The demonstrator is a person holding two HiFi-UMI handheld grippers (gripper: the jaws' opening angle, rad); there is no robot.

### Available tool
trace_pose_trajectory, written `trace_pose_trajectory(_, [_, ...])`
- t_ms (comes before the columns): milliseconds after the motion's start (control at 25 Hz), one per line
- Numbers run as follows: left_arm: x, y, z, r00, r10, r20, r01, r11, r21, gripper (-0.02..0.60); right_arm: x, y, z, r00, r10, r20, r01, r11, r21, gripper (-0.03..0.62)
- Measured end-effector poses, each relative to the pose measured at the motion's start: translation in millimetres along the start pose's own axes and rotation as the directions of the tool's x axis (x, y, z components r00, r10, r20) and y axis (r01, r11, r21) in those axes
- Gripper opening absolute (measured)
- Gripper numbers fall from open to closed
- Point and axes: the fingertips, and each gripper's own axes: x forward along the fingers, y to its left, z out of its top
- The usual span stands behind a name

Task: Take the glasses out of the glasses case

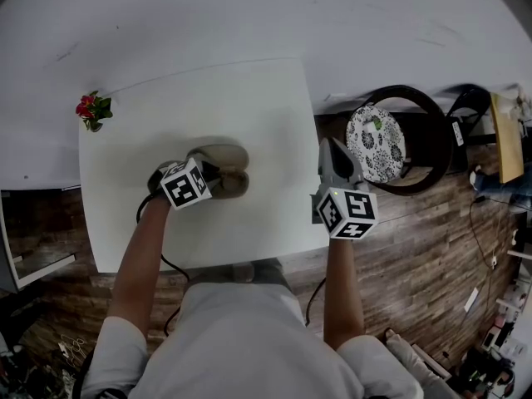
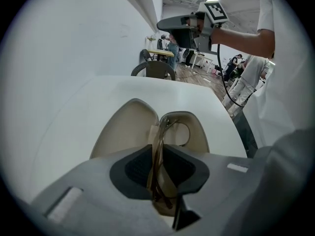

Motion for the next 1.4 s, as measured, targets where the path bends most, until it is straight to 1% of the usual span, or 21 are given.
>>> trace_pose_trajectory(240, [6.4, 1.2, -1.3, 1.000, 0.002, 0.004, -0.002, 1.000, -0.023, 0.070, -1.7, -5.3, -3.6, 1.000, -0.007, -0.006, 0.007, 1.000, 0.002, 0.003])
trace_pose_trajectory(360, [6.9, 1.6, -1.6, 1.000, 0.002, -0.004, -0.002, 1.000, -0.012, 0.064, -2.3, -8.0, -4.8, 1.000, -0.011, -0.007, 0.011, 1.000, 0.005, 0.003])
trace_pose_trajectory(520, [8.0, 0.4, -2.3, 1.000, 0.004, -0.030, -0.003, 1.000, 0.025, 0.034, -4.1, -8.1, -5.7, 1.000, -0.010, -0.009, 0.010, 1.000, 0.007, 0.003])
trace_pose_trajectory(600, [8.0, -1.4, -3.2, 0.999, -0.002, -0.036, 0.003, 1.000, 0.029, 0.028, -5.7, -8.4, -4.3, 1.000, -0.012, -0.005, 0.012, 1.000, 0.010, 0.003])
trace_pose_trajectory(800, [2.4, -4.7, -1.8, 1.000, 0.005, -0.012, -0.005, 1.000, 0.006, 0.025, -9.5, -8.3, 0.2, 1.000, -0.013, 0.007, 0.013, 1.000, 0.017, 0.003])
trace_pose_trajectory(960, [-8.0, -2.6, 5.4, 0.998, 0.050, 0.030, -0.049, 0.999, -0.014, 0.023, -13.0, -3.9, 3.2, 1.000, -0.003, 0.017, 0.002, 1.000, 0.021, 0.003])
trace_pose_trajectory(1120, [-23.7, 3.3, 12.0, 0.991, 0.110, 0.072, -0.107, 0.993, -0.041, 0.023, -15.6, 3.1, 5.4, 1.000, 0.011, 0.024, -0.011, 1.000, 0.021, 0.003])
trace_pose_trajectory(1280, [-44.5, 8.2, 19.6, 0.976, 0.188, 0.110, -0.181, 0.981, -0.070, 0.023, -19.1, 9.6, 10.1, 0.999, 0.028, 0.036, -0.029, 0.999, 0.019, 0.003])
trace_pose_trajectory(1400, [-60.9, 10.9, 23.0, 0.959, 0.254, 0.128, -0.245, 0.966, -0.086, 0.023, -22.8, 15.3, 14.7, 0.998, 0.044, 0.044, -0.045, 0.999, 0.017, 0.003])
